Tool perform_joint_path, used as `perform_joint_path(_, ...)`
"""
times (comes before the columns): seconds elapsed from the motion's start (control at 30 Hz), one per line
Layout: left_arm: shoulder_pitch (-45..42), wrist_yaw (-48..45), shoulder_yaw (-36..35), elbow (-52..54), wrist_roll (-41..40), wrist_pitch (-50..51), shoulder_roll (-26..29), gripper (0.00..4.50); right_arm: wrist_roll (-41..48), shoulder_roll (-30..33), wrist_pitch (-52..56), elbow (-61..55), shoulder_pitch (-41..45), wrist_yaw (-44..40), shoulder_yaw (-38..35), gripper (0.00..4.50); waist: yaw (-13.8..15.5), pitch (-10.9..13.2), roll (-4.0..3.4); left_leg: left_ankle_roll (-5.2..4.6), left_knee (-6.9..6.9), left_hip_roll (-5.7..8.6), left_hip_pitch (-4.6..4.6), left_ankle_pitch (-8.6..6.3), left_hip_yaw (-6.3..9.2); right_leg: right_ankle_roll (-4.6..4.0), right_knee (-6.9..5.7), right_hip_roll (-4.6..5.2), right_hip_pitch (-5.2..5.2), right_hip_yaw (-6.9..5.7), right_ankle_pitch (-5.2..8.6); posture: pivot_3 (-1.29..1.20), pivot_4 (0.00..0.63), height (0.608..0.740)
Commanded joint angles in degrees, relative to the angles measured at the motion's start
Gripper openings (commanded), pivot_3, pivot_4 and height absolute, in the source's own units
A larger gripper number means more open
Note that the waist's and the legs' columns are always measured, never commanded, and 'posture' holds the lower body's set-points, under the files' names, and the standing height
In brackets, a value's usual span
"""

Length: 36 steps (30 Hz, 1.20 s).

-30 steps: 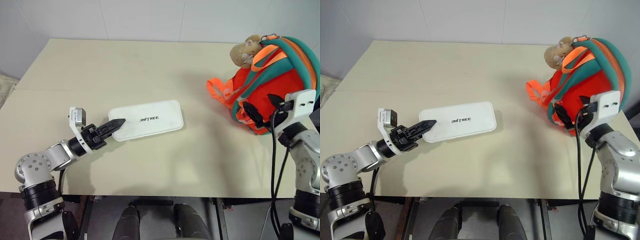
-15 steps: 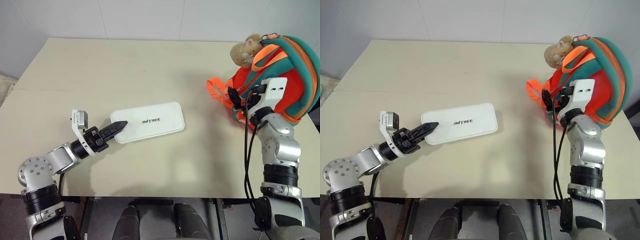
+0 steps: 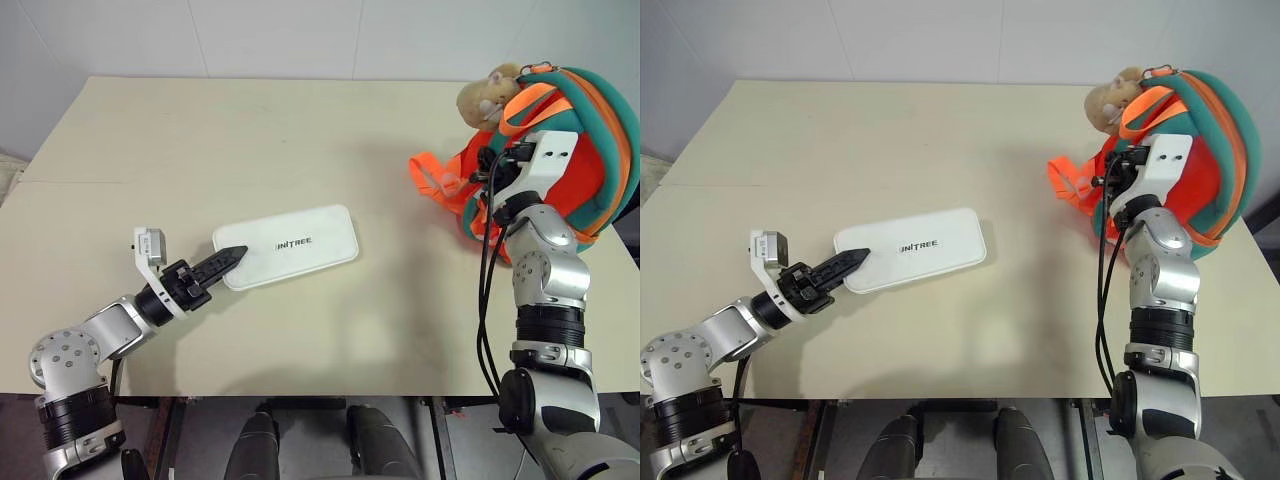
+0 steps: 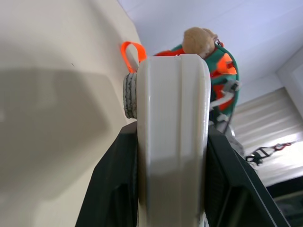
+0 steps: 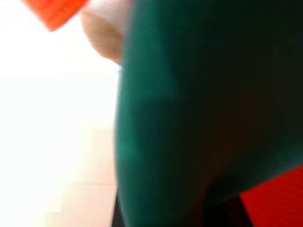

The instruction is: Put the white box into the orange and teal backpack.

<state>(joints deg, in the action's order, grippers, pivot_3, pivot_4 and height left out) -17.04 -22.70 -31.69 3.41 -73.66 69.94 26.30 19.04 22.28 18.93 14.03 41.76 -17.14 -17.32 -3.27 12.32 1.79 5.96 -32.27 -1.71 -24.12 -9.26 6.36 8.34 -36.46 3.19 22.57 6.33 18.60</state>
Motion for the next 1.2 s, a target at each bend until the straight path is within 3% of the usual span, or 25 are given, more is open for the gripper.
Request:
perform_joint_path(0.03, -0.5, -0.5, -2.6, -1.2, -0.8, -2.8, 2.4, 1.30, 4.0, 0.4, 5.0, -9.3, 0.0, -3.4, 2.1, 0.00, -0.1, 0.0, 0.00, 0.00, 0.03, 0.00, 0.00, 0.00, 0.00, -0.01, 0.00, 0.00, 0.01, 0.00, 0.01, 0.00, 0.150, 0.740)
perform_joint_path(0.33, -4.2, -4.3, -3.4, -10.1, 4.2, -7.6, 10.8, 1.30, 21.3, 0.1, 25.4, -31.2, 1.0, -9.4, 7.4, 0.00, 0.0, 0.0, -0.02, 0.03, 0.31, -0.03, -0.06, -0.02, 0.00, -0.14, 0.06, 0.00, 0.19, -0.02, 0.10, 0.00, 0.150, 0.740)
perform_joint_path(0.5, -5.9, -7.2, -3.4, -13.8, 6.2, -8.7, 14.7, 1.30, 30.9, 0.3, 31.6, -37.1, 3.1, -10.2, 7.1, 0.00, 0.0, 0.0, -0.02, 0.04, 0.40, -0.05, -0.07, -0.03, -0.01, -0.20, 0.15, 0.00, 0.24, -0.03, 0.13, 0.00, 0.150, 0.740)
perform_joint_path(0.67, -7.4, -11.0, -4.0, -17.6, 8.4, -8.9, 19.6, 1.30, 47.9, 4.5, 39.9, -42.4, 4.7, -12.8, 5.6, 0.00, 0.1, 0.0, -0.02, 0.04, 0.68, -0.08, -0.12, -0.04, -0.02, -0.21, 0.38, 0.02, 0.29, -0.05, 0.14, 0.00, 0.150, 0.740)
perform_joint_path(0.83, -8.7, -14.4, -4.1, -20.0, 9.8, -8.2, 23.2, 1.30, 65.1, 9.9, 43.6, -42.7, 6.6, -10.1, 5.2, 0.00, 0.0, 0.0, -0.02, 0.01, 0.96, -0.09, -0.14, -0.06, -0.04, -0.28, 0.51, 0.08, 0.36, -0.09, 0.21, 0.00, 0.150, 0.740)
perform_joint_path(1.07, -8.4, -21.9, -3.7, -18.7, 10.7, -7.6, 27.4, 1.30, 74.1, 18.1, 44.5, -42.8, 4.2, -13.9, 6.2, 0.00, 0.1, 0.0, -0.01, 0.01, 1.10, -0.09, -0.17, -0.06, -0.09, -0.31, 0.51, 0.10, 0.50, -0.09, 0.28, 0.00, 0.150, 0.740)
perform_joint_path(1.2, -8.5, -25.1, -4.0, -17.2, 10.8, -8.0, 28.9, 1.30, 64.3, 21.0, 41.6, -46.4, -1.6, -22.1, 8.7, 0.00, 0.2, 0.0, 0.00, 0.00, 1.09, -0.09, -0.17, -0.07, -0.10, -0.33, 0.52, 0.10, 0.50, -0.09, 0.29, 0.00, 0.150, 0.740)
